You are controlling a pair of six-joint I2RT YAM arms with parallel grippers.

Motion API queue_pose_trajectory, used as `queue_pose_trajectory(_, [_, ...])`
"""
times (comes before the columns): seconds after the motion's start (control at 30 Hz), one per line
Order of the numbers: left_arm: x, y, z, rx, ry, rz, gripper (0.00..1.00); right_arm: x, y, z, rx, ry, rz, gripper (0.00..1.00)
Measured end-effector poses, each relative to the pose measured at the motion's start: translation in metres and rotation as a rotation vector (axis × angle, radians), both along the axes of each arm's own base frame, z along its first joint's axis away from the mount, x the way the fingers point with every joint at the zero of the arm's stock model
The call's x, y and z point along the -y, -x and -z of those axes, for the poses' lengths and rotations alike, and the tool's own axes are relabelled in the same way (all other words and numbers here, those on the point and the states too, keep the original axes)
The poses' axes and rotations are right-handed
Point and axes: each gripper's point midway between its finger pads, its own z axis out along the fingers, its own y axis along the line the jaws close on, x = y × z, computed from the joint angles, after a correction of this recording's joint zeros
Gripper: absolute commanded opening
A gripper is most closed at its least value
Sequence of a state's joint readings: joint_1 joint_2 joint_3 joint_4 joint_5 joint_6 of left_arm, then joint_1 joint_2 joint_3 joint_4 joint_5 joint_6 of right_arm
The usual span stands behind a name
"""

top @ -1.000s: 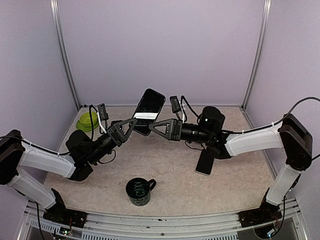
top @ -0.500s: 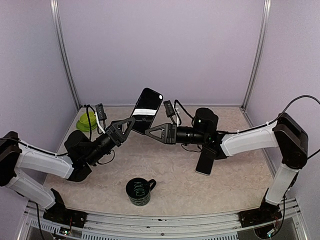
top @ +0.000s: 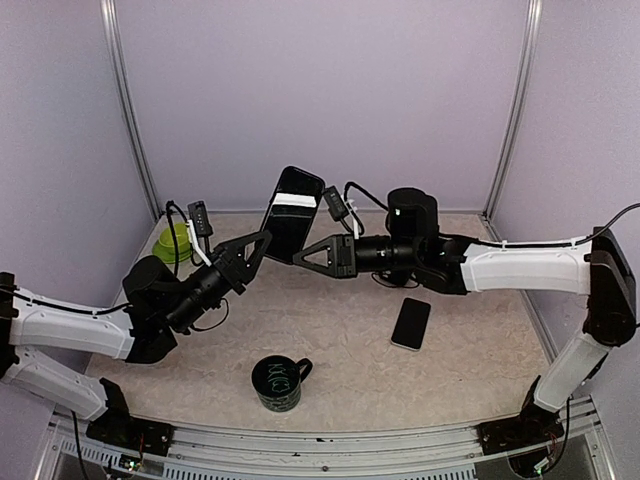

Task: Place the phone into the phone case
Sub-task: Press the corner of the phone case at the bottom right corner of the phone case, then place the phone with the phone case at the center of the board.

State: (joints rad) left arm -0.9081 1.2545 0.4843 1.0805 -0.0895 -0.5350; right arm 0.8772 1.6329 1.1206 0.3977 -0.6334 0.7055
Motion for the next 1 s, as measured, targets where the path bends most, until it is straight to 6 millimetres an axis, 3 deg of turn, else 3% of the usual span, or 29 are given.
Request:
queue_pose_trajectory(0.1, [0.001, -0.003, 0.0, -0.001, -0.019, -0.021, 0.0, 0.004, -0.002, 0.002, 0.003, 0.028, 0.003, 0.25])
queue_pose_trajectory(0.23, [-0.013, -0.024, 0.034, -0.084, -0.125, -0.144, 0.0, 0.017, -0.002, -0.012, 0.029, 0.0, -0.019, 0.4])
queue_pose_trajectory(0.37, [-0.021, -0.032, 0.058, -0.144, -0.196, -0.203, 0.0, 0.031, 0.0, -0.04, 0.095, -0.044, -0.008, 0.49])
queue_pose_trajectory(0.53, [-0.026, -0.037, 0.068, -0.181, -0.212, -0.241, 0.0, 0.042, 0.002, -0.056, 0.148, -0.066, 0.014, 0.53])
queue_pose_trajectory(0.83, [-0.046, -0.07, 0.099, -0.324, -0.185, -0.297, 0.0, 0.052, -0.005, -0.022, 0.117, 0.025, 0.088, 0.56])
queue_pose_trajectory(1.0, [-0.06, -0.094, 0.123, -0.426, -0.134, -0.301, 0.0, 0.061, -0.007, -0.014, 0.119, 0.055, 0.132, 0.58])
